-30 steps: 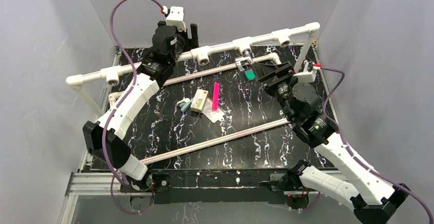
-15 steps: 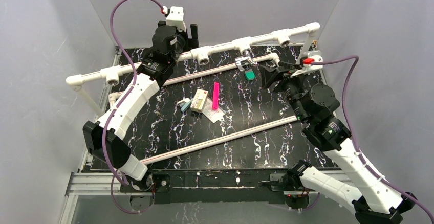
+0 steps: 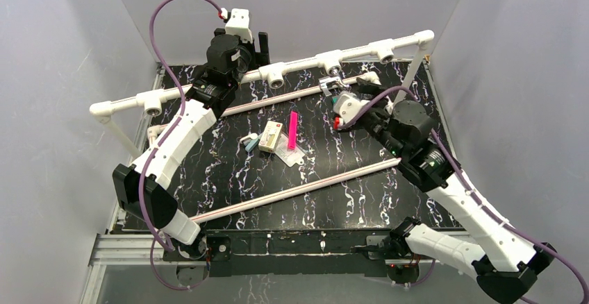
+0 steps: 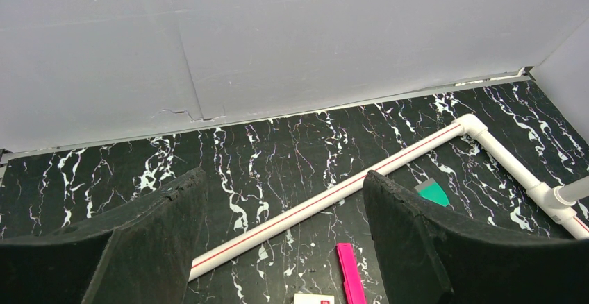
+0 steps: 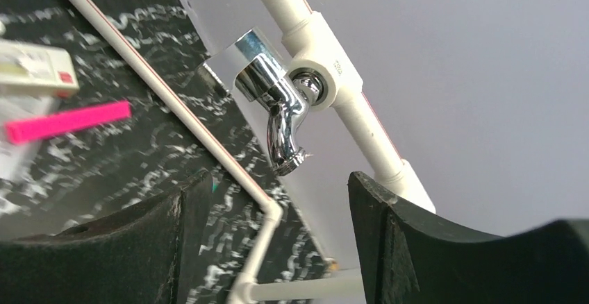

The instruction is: Install the water faucets

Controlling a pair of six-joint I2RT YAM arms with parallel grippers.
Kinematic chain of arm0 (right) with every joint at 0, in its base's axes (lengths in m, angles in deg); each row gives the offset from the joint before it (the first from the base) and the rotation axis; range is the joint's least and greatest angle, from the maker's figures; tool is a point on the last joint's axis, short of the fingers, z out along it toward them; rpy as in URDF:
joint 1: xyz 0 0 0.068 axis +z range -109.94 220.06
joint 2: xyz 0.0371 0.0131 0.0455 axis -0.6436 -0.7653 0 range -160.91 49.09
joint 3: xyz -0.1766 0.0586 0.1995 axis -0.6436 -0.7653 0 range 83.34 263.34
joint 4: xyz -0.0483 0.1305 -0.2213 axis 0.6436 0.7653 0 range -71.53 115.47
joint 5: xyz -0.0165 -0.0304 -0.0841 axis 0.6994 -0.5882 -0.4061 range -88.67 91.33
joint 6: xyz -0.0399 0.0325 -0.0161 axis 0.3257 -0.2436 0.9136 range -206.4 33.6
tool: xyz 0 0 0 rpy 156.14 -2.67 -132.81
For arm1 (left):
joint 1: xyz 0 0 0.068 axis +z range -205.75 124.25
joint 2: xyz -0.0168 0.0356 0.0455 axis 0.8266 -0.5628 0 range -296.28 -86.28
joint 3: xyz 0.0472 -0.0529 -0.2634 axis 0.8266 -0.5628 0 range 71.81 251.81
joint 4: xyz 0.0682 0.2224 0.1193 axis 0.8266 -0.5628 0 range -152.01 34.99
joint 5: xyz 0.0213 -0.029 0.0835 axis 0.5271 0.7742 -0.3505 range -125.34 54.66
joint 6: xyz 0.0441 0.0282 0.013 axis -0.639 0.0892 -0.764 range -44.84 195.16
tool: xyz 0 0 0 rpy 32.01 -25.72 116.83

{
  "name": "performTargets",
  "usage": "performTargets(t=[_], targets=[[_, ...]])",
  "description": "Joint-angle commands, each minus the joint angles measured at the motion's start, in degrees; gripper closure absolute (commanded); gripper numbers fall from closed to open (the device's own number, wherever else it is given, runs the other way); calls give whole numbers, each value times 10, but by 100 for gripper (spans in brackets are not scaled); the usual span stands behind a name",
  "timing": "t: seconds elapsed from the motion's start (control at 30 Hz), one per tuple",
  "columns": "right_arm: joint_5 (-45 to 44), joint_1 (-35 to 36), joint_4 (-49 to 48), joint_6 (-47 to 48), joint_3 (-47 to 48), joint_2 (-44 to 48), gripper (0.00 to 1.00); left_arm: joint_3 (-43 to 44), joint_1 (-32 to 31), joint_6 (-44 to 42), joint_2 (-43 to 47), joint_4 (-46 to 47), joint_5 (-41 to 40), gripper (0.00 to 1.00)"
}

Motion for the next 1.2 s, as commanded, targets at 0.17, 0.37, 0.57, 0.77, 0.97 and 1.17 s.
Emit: performTargets(t=[0.17, 0.37, 0.57, 0.77, 0.97, 1.17], targets=[[-21, 5, -128, 275, -37, -25, 22, -30, -6, 1, -34, -88, 6, 20], [-37, 10, -203, 358, -55, -54, 23, -30, -6, 0, -33, -89, 6, 20], [-41, 12, -264, 399, -60, -87, 25, -33, -6, -1, -32, -87, 5, 20], [-45, 18, -283, 421, -50, -117, 31, -33, -6, -1, -30, -87, 4, 20], [-53, 20, -292, 426, -49, -133, 45, -33, -6, -2, -30, -87, 4, 20], [-64, 28, -295, 414, -51, -134, 75, -31, -6, -2, -33, -88, 4, 20]])
